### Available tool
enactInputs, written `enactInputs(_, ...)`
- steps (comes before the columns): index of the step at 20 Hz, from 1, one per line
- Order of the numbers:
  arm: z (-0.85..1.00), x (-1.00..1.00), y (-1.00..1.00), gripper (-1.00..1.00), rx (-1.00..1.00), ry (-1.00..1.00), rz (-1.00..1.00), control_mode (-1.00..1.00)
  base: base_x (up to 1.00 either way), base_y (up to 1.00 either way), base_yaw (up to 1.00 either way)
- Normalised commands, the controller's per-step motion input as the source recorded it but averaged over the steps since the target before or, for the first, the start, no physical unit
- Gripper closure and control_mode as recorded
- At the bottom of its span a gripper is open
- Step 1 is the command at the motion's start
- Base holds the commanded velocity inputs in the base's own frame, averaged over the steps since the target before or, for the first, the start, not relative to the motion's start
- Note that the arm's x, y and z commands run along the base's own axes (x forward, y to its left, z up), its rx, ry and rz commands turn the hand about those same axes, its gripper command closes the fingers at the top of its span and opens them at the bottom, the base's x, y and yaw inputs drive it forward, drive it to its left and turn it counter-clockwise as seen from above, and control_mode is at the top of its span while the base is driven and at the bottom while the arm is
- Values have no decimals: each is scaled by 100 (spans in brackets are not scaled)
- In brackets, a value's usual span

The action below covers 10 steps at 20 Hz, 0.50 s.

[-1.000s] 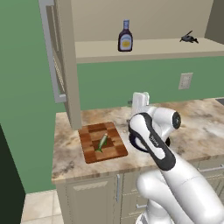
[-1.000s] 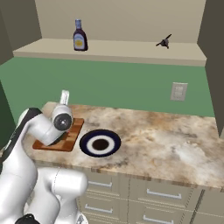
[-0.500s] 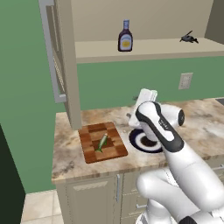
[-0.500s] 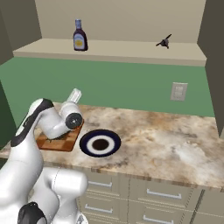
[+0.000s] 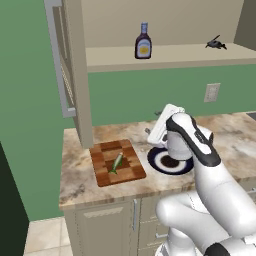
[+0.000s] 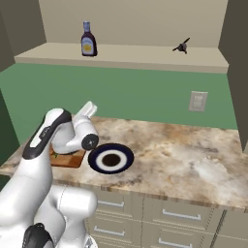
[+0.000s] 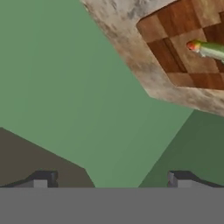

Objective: Pick the fish from the plate and place it on the cutting board. Then pick the condiment bottle from the cabinet and place it next to the cutting board.

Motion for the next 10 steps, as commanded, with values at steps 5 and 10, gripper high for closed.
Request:
enactInputs(5,33,-4,0,-100,15,0,0,-100,0,0,0)
enactInputs(10,45,-8,0,-100,12,0,0,-100,0,0,0)
